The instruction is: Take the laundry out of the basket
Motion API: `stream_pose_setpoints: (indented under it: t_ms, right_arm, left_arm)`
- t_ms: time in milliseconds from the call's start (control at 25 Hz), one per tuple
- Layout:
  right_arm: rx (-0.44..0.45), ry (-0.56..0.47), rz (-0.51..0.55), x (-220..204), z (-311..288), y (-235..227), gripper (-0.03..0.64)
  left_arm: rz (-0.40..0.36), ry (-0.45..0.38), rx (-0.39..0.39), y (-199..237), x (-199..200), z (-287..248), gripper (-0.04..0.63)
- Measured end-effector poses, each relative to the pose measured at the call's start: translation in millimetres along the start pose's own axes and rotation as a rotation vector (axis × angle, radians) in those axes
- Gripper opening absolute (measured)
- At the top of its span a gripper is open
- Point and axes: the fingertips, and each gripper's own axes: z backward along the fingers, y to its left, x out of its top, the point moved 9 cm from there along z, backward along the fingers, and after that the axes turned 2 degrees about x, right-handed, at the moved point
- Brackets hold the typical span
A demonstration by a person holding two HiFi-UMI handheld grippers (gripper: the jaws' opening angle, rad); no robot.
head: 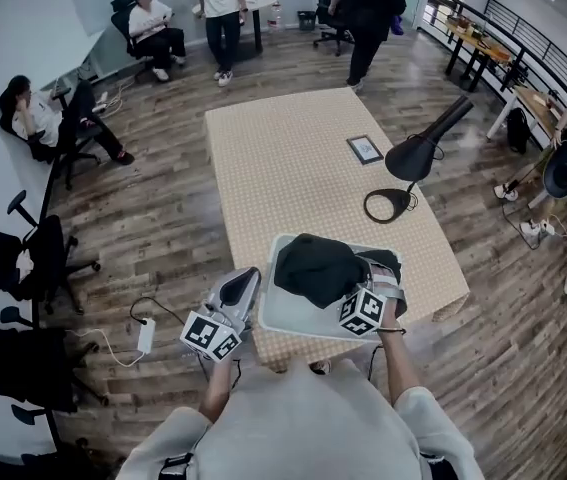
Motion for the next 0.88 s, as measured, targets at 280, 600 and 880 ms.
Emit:
stream_pose_setpoints:
  t_ms: [280,600,880]
  right_arm:
    - [-0.022,-0.147,-0.231,2.8,20.4,-25.9,0.153]
    - [-0.055,-0.406,-0.426,18.5,66.0,-74.6,0.153]
    - [0.069,-0.594,-0.778,-2.5,70.1,-75.1,0.152]
  left_arm:
    - [-0.020,-0.011,0.012,-10.3,8.3,0.1,0.009]
    - [-0.039,-0.022,0.027,-32.4,10.5,-4.8,0.009]
    - [-0.064,-0.034,0.058,-55.9,12.8,-9.2,0.009]
